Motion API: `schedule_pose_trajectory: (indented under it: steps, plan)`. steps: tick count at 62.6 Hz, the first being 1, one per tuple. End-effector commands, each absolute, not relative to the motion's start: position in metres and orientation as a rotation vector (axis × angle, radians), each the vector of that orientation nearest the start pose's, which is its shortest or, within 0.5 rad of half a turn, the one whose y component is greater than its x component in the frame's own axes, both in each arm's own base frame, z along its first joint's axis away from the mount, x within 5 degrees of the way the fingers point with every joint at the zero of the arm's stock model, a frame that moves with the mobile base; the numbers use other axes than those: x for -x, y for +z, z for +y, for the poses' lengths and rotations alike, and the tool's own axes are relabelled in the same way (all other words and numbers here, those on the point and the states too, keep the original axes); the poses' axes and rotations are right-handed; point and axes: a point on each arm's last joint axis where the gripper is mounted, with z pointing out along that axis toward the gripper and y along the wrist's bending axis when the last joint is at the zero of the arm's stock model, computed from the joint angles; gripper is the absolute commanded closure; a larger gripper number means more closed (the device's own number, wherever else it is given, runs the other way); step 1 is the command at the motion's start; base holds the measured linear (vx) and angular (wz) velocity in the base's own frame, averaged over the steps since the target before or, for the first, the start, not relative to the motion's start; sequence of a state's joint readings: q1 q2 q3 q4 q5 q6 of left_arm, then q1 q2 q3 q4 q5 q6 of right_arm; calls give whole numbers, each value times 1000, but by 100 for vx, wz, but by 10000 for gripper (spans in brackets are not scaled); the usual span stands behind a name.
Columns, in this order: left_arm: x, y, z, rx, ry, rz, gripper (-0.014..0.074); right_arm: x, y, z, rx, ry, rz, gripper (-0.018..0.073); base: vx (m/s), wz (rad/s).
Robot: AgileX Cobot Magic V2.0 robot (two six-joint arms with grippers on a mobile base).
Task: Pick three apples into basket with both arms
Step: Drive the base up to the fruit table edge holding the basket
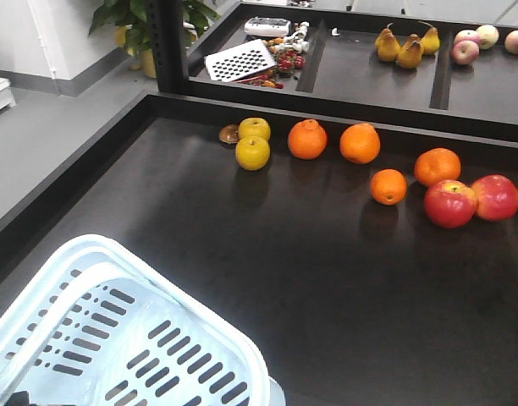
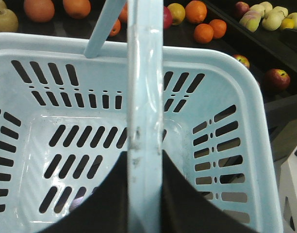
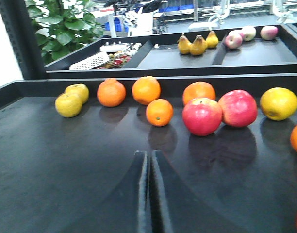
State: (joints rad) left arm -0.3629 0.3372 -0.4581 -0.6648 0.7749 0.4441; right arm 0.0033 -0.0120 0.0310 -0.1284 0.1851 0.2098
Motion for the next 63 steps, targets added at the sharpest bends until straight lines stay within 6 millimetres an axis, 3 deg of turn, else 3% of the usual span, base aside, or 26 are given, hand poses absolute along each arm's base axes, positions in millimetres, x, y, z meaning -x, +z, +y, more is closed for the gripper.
schedule_pose_trajectory:
  steps: [1,63]
  plan:
    - [-46,307,-58,-509,-753,1871,603,-57,190,-1,-67,41,1619,564,12,-16]
    - [-46,307,-58,-509,-753,1871,603,-57,190,-1,-67,41,1619,564,9,-22]
